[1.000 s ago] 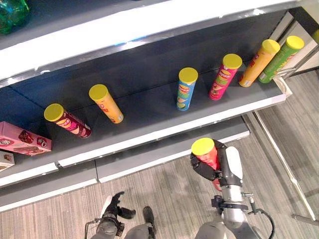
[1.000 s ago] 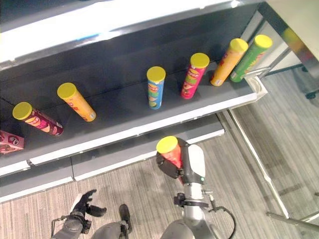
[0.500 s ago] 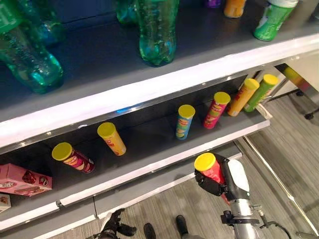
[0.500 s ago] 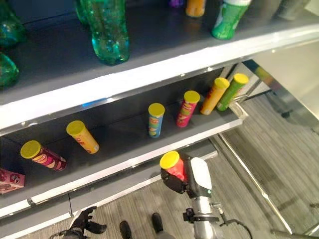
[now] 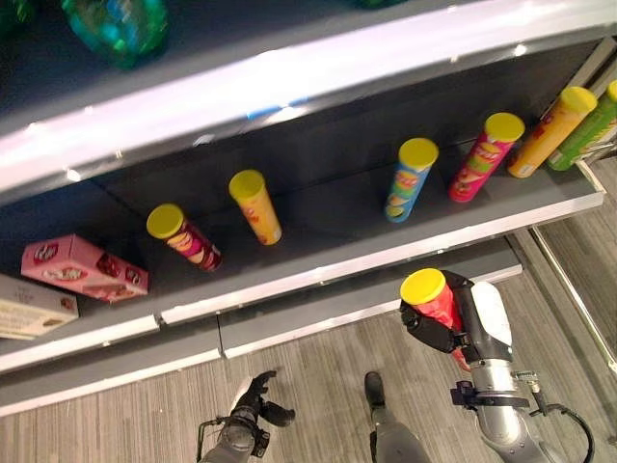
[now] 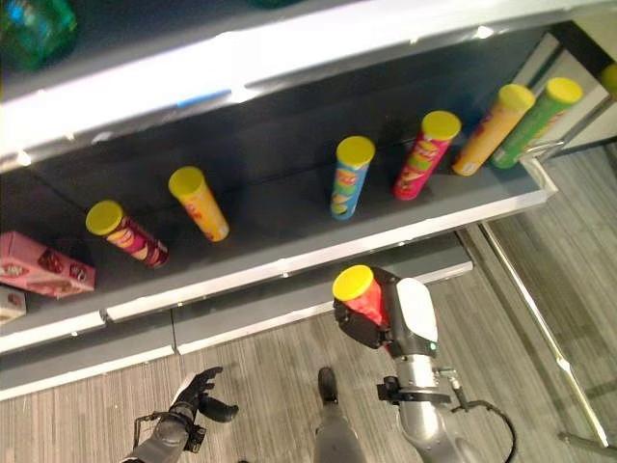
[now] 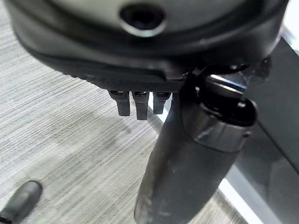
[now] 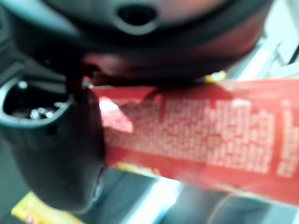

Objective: Put the goods on the table back onto the shelves and tidy them up.

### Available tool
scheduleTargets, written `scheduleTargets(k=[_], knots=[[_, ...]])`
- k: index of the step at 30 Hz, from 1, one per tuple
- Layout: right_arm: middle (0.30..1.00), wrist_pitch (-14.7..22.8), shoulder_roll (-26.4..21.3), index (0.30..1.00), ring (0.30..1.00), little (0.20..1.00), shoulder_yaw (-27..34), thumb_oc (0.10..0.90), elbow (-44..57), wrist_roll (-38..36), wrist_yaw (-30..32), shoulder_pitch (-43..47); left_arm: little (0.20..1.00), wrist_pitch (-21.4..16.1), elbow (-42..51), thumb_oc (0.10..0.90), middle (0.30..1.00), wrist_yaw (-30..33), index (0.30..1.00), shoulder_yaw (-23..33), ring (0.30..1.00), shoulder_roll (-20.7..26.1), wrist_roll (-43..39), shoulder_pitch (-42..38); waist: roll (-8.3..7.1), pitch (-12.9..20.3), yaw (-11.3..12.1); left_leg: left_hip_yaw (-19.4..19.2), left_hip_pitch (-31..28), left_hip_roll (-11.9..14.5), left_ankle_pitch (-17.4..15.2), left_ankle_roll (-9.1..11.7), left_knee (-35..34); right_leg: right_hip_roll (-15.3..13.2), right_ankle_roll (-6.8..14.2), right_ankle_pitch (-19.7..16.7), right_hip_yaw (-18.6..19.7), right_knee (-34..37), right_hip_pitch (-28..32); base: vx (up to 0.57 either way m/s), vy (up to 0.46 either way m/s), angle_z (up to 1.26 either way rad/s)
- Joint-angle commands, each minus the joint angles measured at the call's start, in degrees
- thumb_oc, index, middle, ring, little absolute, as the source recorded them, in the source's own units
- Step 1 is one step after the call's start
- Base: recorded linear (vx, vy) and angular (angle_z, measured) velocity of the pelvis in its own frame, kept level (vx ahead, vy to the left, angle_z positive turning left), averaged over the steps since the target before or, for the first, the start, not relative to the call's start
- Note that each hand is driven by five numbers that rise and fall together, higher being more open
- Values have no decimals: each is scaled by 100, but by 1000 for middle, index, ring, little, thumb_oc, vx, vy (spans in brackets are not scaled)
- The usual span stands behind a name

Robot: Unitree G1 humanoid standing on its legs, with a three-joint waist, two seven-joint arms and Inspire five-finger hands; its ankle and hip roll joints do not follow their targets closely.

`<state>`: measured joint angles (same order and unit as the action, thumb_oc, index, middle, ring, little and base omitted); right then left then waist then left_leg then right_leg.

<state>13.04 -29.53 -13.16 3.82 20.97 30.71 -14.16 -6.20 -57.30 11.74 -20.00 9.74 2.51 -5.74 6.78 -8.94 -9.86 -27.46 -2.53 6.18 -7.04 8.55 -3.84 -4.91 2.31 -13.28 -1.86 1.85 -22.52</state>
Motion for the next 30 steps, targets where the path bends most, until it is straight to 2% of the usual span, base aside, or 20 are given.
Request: scheduleTargets(k=[1,2,4,6,7,8,9,10,14,18,21,22,23,24,25,26,27,28,29,30], knots=[[300,364,245,300,300,300,-320,400,477,-9,346,287,900,-270,-29,800,900,29,900,-7,900,381,158,72,-79,162,34,251,-210,-298,-458,-465,-116,25,1006,236,473,-81,243,-103,136,-54],[300,352,327,300,300,300,-318,400,433,-18,397,283,900,-248,-105,800,900,86,900,168,900,430,65,173,-133,108,150,336,-137,-391,-488,-518,-116,12,1090,0,471,100,226,-103,132,-31],[300,313,266,300,300,300,-331,400,404,170,442,314,900,-238,-271,800,900,78,900,366,900,439,-82,272,-138,56,192,455,-96,-456,-526,-601,-116,58,1209,-104,649,107,171,-63,125,-6],[300,224,207,300,300,300,-360,400,363,298,399,346,900,-211,-312,800,900,100,900,571,900,454,-317,278,-196,-31,234,486,0,-494,-328,-642,-116,124,1092,65,767,1,116,-93,74,20],[300,220,218,300,300,300,-363,400,358,298,400,351,900,-211,-315,800,900,96,900,571,900,464,-315,276,-123,-7,266,559,-48,-465,-483,-670,-116,155,1144,178,772,27,173,-121,-6,23],[300,224,208,300,300,300,-363,400,361,299,400,352,900,-211,-313,800,900,99,900,574,900,455,-318,275,-198,-35,231,486,-2,-494,-328,-641,-116,125,1091,73,768,-10,112,11,104,14],[300,177,132,300,300,300,-367,400,393,446,386,422,900,-185,-391,800,900,126,900,751,900,538,-430,253,-147,-10,448,502,93,-487,-427,-741,-116,206,900,641,496,-130,438,-107,31,6],[300,199,123,300,300,300,-357,400,382,469,348,382,900,-159,-482,800,900,120,900,803,900,567,-382,271,-236,121,529,387,232,-490,-342,-734,-116,283,793,1028,237,-188,829,-18,102,-16],[300,228,102,300,300,300,-319,400,489,491,273,172,900,-108,-734,800,900,63,900,767,900,548,-34,288,-400,263,634,312,149,-523,-285,-694,-116,356,811,1094,307,-309,1014,76,-18,-36],[300,172,-93,300,300,300,-140,400,579,548,175,-75,900,-83,-780,800,900,55,900,761,900,456,17,336,-272,289,534,276,-310,-405,-137,-553,-6,536,690,1284,190,-558,983,220,-48,-15],[300,166,-232,300,300,300,-42,400,614,614,157,-157,900,-122,-702,800,900,40,900,726,900,341,-82,355,-227,235,459,233,-284,-251,186,-270,830,638,505,1339,168,-556,1103,193,-195,11],[300,145,-370,300,300,300,41,400,662,653,195,-123,900,-152,-413,800,900,56,900,597,900,353,-144,299,-443,14,541,394,448,27,578,-50,2349,543,300,1333,237,-518,1299,92,-290,13],[300,144,-359,300,300,300,50,400,663,651,193,-118,900,-137,-395,800,900,53,900,589,900,367,-151,294,-427,25,529,442,570,100,520,-21,2530,575,275,1331,206,-518,1268,81,-342,13],[300,154,-426,300,300,300,79,400,656,617,270,-131,900,-199,-85,800,900,173,900,519,900,397,-223,253,-619,-114,672,877,1112,145,395,-137,3182,446,158,1448,254,-518,1375,-69,-151,18],[300,159,-421,300,300,300,81,400,653,618,276,-125,900,-194,-74,800,900,177,900,516,900,403,-230,251,-667,-131,638,820,1220,136,506,-216,3234,398,129,1335,195,-530,1294,34,-112,11],[300,157,-414,300,300,300,77,400,648,618,275,-124,900,-193,-76,800,900,174,900,515,900,410,-229,252,-615,-95,644,915,1187,156,373,-147,3251,445,157,1454,220,-524,1345,109,26,-18],[300,133,-396,300,300,300,41,400,523,538,389,-59,900,-213,8,800,900,204,900,504,900,338,-585,246,-710,-97,679,1109,1390,285,-74,-308,3055,226,269,1555,278,-467,1537,294,98,-25],[300,115,-396,300,300,300,33,400,489,549,416,-10,900,-190,-30,800,900,196,900,504,900,309,-573,278,-745,-50,703,1158,1468,368,-177,-357,2659,82,346,1574,275,-413,1624,230,188,-5],[300,104,-413,300,300,300,-33,400,410,535,437,120,900,-180,-122,800,900,210,900,469,900,236,-506,334,-798,-38,825,1309,1908,576,449,-300,1768,-154,389,1485,174,-286,1656,208,168,23],[300,105,-411,300,300,300,-36,400,399,535,439,121,900,-180,-129,800,900,210,900,466,900,234,-503,334,-792,6,815,1374,1833,551,335,-248,1699,-156,405,1576,182,-266,1713,83,152,21]])
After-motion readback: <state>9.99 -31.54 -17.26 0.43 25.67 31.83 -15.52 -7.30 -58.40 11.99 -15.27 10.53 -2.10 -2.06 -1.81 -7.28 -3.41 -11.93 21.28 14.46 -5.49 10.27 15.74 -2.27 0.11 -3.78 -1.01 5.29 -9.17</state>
